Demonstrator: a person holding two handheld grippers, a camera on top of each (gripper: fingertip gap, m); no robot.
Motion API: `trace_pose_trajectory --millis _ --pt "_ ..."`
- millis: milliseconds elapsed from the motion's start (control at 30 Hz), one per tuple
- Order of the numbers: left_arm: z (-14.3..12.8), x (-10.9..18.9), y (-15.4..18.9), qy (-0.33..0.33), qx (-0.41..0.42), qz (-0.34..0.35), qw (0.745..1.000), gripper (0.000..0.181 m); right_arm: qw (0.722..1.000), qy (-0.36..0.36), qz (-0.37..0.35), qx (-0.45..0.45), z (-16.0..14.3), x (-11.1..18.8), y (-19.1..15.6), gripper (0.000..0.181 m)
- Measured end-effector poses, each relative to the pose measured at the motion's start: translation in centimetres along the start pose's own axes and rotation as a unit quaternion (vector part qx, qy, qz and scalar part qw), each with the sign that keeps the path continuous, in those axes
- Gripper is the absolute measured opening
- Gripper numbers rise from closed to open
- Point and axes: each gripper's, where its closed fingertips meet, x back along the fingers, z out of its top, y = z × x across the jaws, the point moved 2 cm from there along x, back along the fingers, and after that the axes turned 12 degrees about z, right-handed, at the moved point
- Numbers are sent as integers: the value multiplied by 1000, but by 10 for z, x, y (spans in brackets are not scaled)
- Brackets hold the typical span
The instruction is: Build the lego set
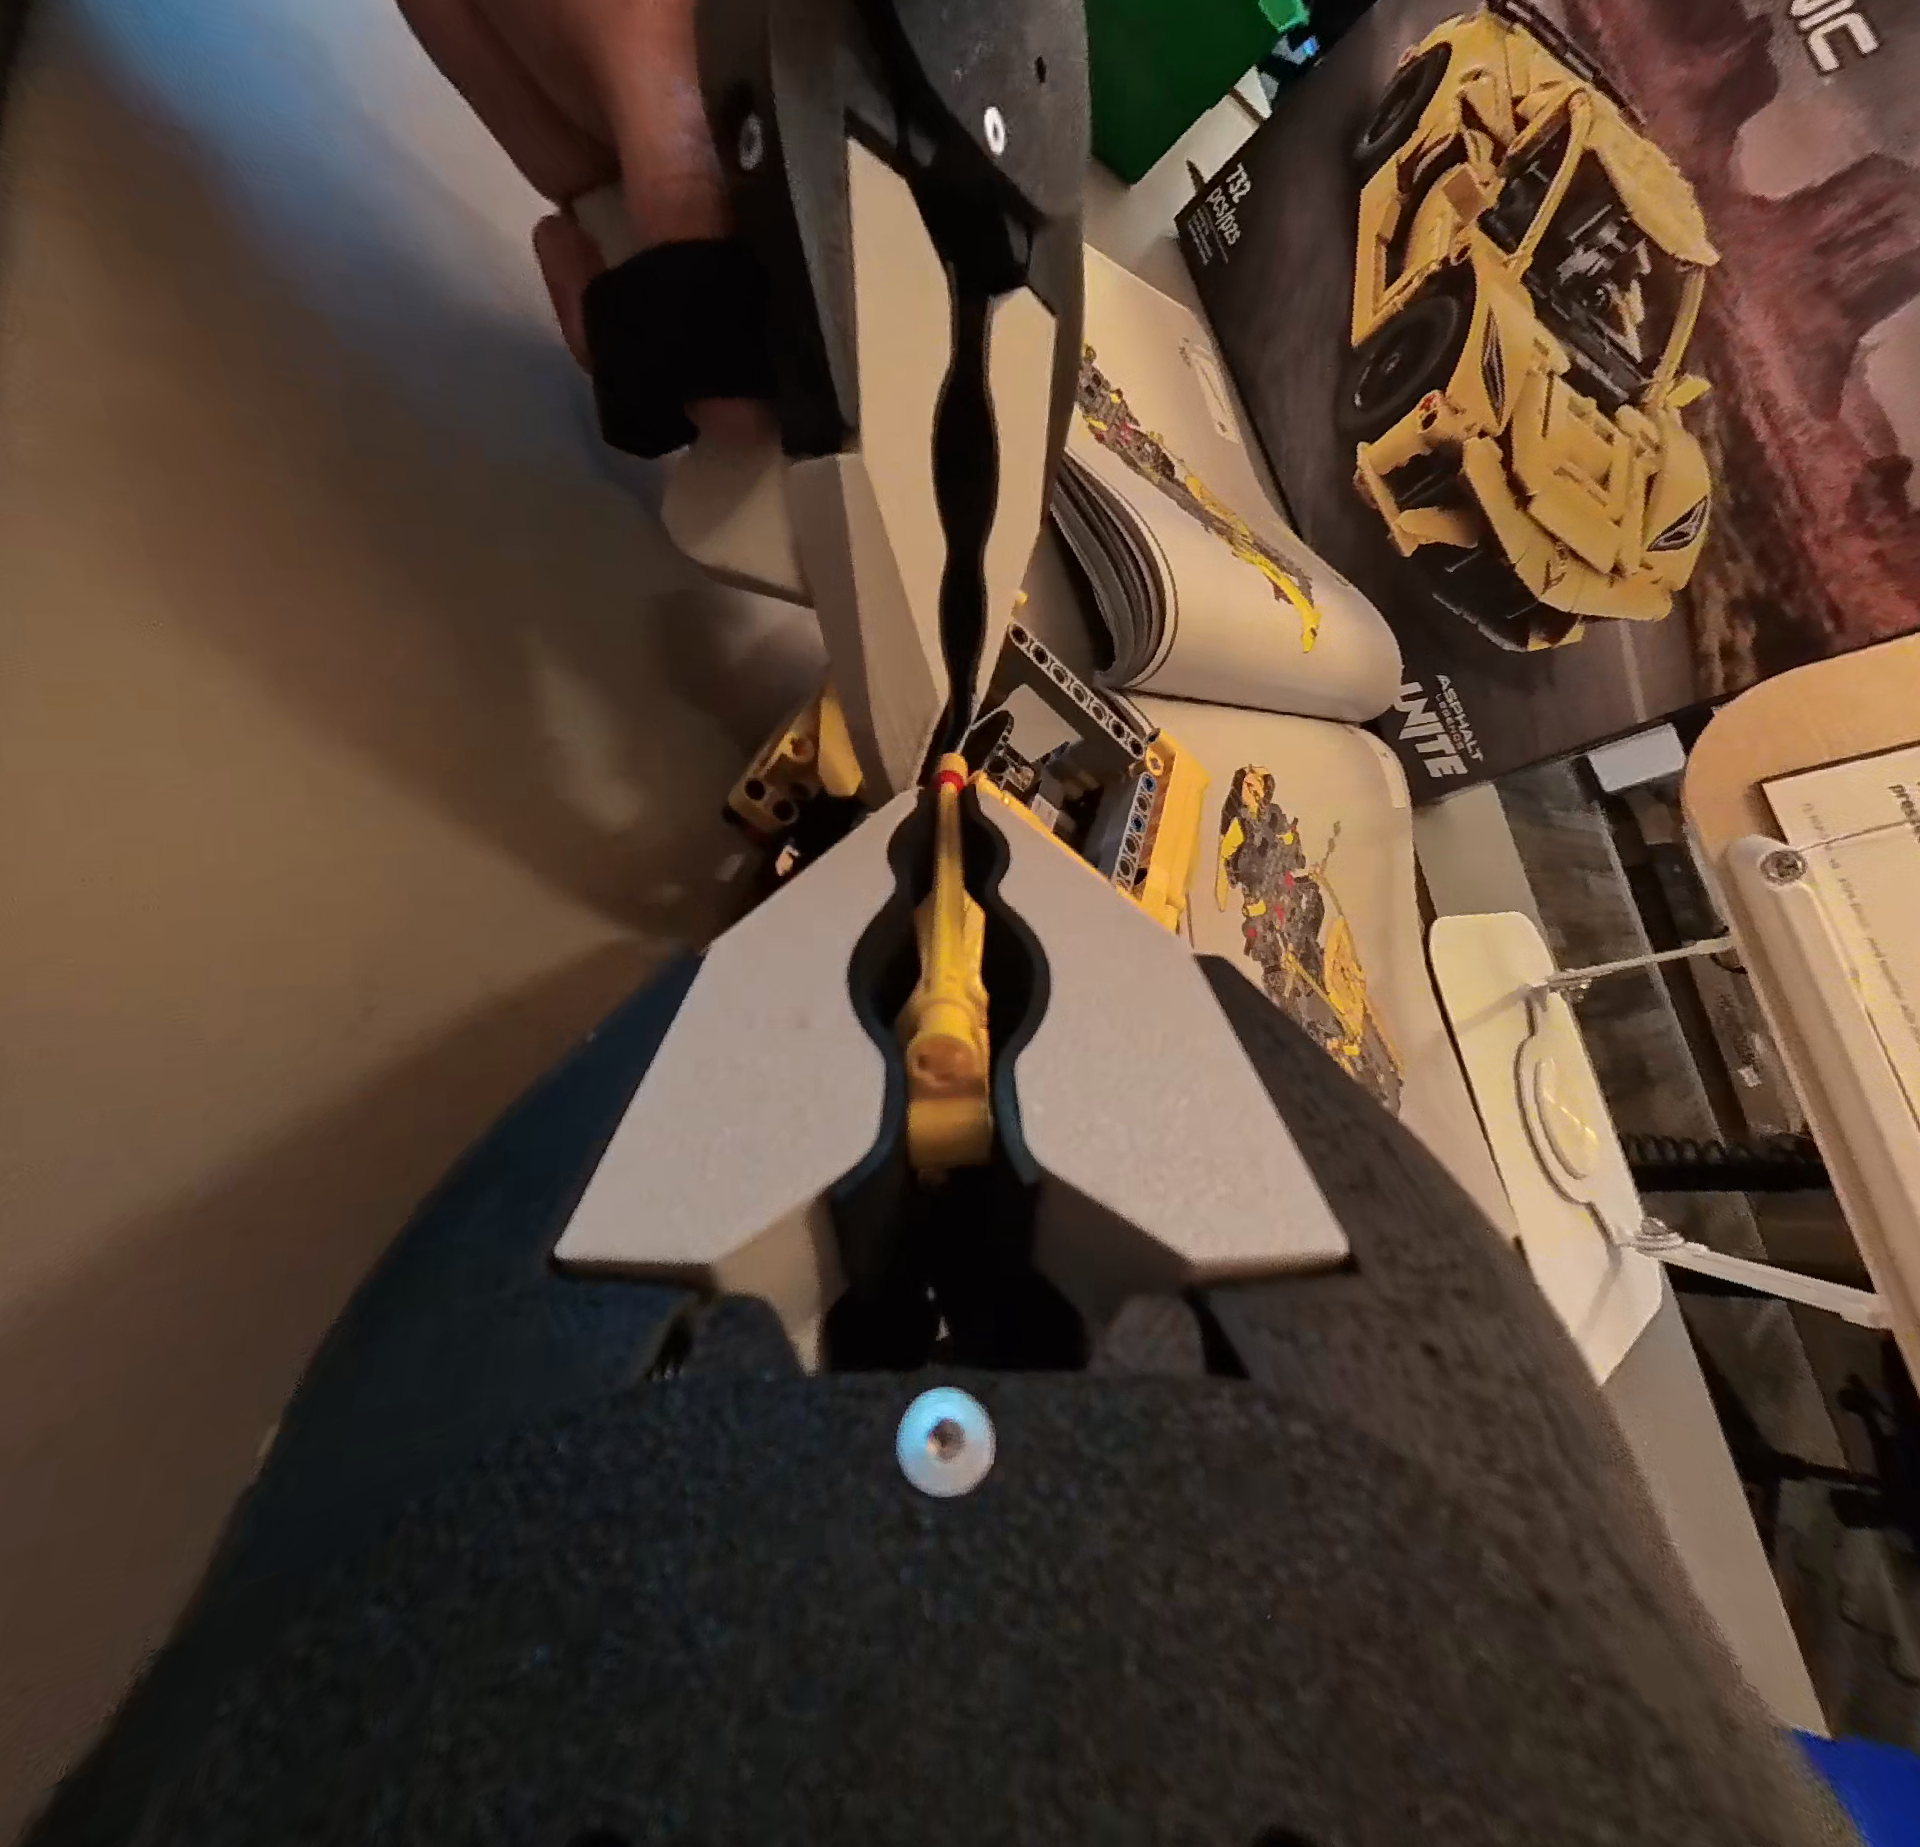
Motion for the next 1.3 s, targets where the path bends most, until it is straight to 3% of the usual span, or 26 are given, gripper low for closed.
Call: trace_pose_trajectory --millis 567,733,1300 --pt "0 0 3 -2 -97 35 995 7 999 27 20 -21 -1 -3 -2 3" --pt "-1 1 0 5 -39 6 999 7 997 34 22 -66 2 -4 0 3" --pt "-1 1 4 1 -100 41 994 7 999 8 5 -45 0 2 -2 3"
